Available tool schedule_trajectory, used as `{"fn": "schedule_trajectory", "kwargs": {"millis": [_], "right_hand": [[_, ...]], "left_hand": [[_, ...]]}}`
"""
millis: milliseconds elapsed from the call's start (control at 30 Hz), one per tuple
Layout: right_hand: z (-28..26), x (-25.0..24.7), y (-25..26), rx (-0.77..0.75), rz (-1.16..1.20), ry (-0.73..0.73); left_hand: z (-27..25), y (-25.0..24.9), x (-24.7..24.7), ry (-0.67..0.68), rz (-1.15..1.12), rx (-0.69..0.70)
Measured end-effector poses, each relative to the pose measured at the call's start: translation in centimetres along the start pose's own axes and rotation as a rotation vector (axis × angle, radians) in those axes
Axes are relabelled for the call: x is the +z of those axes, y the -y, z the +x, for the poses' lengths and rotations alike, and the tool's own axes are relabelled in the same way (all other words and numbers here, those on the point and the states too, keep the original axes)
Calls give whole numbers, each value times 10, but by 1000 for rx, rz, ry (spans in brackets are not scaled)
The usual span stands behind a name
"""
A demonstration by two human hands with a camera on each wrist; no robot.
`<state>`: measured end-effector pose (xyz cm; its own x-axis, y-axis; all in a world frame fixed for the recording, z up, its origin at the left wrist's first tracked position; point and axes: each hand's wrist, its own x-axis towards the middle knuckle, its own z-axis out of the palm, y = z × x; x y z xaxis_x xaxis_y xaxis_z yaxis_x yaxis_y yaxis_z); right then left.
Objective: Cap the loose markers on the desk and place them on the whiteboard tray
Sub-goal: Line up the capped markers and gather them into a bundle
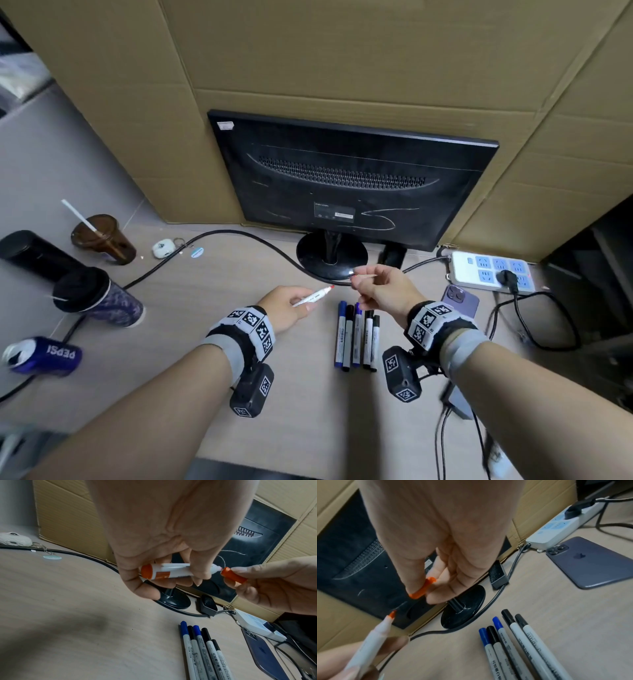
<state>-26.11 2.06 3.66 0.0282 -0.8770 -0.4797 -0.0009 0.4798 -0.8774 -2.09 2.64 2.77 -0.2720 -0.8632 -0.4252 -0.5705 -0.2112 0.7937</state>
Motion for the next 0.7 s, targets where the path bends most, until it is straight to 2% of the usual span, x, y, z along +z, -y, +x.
{"fn": "schedule_trajectory", "kwargs": {"millis": [267,533,700], "right_hand": [[-1,-2,0,-107,-112,73],[-1,6,8,-78,-104,116],[-1,6,15,-48,-74,125]], "left_hand": [[0,1,-5,3,56,47],[0,-5,-6,28,40,66],[3,-9,-11,-27,66,18]]}}
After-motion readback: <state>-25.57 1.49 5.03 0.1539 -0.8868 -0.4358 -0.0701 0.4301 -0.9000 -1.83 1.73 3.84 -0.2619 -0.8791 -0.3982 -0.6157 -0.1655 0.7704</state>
